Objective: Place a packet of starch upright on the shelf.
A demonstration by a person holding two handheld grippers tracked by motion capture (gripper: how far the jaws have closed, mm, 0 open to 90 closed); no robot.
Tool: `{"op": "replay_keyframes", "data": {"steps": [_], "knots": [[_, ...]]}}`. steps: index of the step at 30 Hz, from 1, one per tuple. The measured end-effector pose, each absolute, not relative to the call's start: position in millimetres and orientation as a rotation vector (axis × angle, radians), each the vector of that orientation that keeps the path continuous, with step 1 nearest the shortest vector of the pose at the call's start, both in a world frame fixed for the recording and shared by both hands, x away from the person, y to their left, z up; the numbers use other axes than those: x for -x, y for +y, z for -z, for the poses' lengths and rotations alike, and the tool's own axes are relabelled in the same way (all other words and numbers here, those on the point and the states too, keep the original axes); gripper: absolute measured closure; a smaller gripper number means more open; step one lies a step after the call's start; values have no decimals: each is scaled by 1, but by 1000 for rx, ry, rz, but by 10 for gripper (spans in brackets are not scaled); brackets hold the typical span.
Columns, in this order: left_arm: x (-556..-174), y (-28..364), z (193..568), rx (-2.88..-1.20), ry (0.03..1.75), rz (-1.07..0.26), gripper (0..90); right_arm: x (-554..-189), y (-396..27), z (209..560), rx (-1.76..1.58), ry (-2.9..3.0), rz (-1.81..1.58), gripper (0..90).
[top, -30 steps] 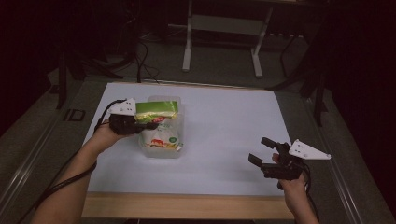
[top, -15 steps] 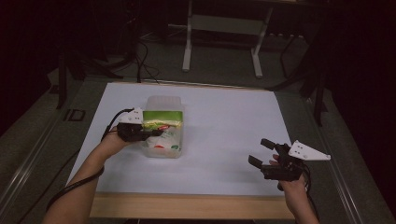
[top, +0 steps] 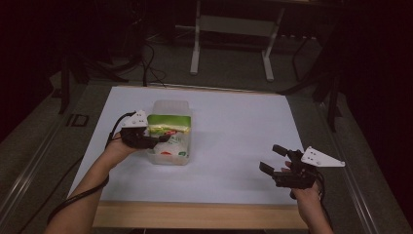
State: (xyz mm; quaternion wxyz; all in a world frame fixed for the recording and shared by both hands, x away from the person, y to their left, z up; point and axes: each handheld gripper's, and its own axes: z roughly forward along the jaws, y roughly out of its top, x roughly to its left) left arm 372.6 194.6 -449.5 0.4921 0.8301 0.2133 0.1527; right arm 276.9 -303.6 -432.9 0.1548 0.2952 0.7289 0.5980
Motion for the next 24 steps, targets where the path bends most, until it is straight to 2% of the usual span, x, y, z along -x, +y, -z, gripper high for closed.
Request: {"op": "replay_keyframes", "data": {"steps": [1,2,3,6,7,16,24], "knots": [[-373,195,450,-2014,518,-371,340,-277,-304,433,-846,2088,-1713,136],[-371,196,447,-2002,572,-368,340,-277,-304,433,-846,2089,-1712,136],[-369,196,447,-2003,588,-387,188,-278,-304,433,-847,2090,-1711,136],[-368,197,446,-1995,632,-367,32,-278,-304,434,-853,2093,-1707,136],[-366,198,446,-1983,637,-364,9,-278,-304,434,-852,2094,-1705,136],[-344,212,438,-1899,764,-433,0,-278,-306,434,-855,2092,-1702,136],[-321,225,443,-1842,847,-440,0,-278,-304,435,-860,2098,-1696,136]]}}
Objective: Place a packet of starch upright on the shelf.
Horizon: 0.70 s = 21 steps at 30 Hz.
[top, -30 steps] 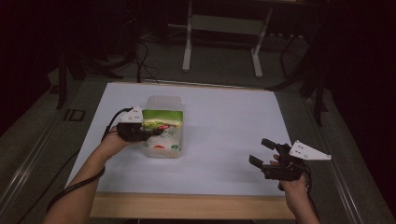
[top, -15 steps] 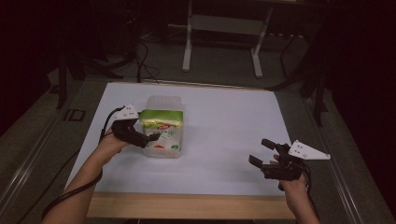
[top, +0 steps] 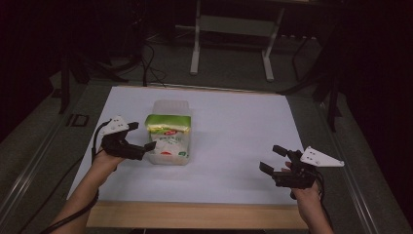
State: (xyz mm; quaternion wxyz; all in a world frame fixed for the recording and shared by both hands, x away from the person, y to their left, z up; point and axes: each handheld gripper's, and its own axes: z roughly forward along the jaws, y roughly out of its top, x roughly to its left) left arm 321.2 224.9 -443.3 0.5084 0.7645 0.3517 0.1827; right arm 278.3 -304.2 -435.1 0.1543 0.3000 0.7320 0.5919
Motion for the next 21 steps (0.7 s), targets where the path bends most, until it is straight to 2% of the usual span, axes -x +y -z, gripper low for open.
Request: {"op": "replay_keyframes", "data": {"steps": [14,21], "knots": [[-264,231,453,-1802,830,-503,0,-278,-303,436,-857,2105,-1684,136],[-238,228,461,-1804,784,-459,1,-277,-305,436,-864,2098,-1686,136]]}}
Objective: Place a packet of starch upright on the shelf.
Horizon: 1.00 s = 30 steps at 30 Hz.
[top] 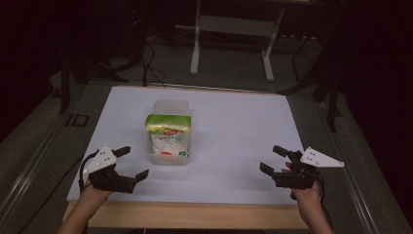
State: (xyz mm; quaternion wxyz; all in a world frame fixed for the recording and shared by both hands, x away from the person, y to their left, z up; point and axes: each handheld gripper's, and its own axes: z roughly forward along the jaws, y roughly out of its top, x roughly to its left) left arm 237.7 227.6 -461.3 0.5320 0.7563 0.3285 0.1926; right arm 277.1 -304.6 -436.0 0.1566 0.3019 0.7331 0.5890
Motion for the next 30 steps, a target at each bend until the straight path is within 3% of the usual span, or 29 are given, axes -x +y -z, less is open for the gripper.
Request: {"op": "replay_keyframes", "data": {"steps": [11,30], "knots": [[-218,194,471,-1829,661,-373,0,-276,-299,439,-848,2114,-1666,136],[-238,137,484,-1870,554,-258,0,-275,-290,447,-804,2157,-1625,136]]}}
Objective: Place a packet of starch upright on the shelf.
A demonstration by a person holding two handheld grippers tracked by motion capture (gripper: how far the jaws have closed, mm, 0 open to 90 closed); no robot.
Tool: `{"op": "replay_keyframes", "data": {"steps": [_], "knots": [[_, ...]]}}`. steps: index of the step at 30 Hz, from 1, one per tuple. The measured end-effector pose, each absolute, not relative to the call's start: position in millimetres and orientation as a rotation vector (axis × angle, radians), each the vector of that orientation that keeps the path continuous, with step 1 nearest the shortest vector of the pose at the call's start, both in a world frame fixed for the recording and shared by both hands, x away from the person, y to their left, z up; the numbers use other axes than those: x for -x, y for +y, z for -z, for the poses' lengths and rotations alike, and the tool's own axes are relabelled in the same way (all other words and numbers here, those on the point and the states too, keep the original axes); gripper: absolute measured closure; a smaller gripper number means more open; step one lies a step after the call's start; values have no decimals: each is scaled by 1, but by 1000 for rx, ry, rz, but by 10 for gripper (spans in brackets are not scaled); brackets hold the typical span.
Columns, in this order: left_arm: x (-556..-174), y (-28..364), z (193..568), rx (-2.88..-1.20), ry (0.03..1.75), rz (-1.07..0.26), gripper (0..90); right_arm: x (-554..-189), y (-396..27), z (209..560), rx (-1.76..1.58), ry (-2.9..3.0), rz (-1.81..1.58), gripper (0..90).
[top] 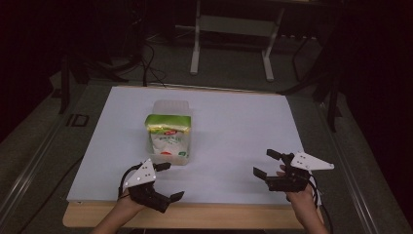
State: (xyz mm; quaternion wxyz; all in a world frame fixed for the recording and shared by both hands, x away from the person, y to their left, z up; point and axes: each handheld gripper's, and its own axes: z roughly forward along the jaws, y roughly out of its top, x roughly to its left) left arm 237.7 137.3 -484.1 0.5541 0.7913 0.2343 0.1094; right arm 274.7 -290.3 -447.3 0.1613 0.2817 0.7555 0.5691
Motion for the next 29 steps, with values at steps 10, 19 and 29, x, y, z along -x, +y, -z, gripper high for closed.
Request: {"op": "replay_keyframes", "data": {"steps": [10,19,29], "knots": [[-242,129,496,-1900,538,-266,0,-271,-284,458,-740,2167,-1560,136],[-239,127,502,-1920,524,-312,0,-271,-281,468,-734,2160,-1522,137],[-239,131,505,-1912,543,-325,0,-273,-280,473,-746,2175,-1522,140]]}}
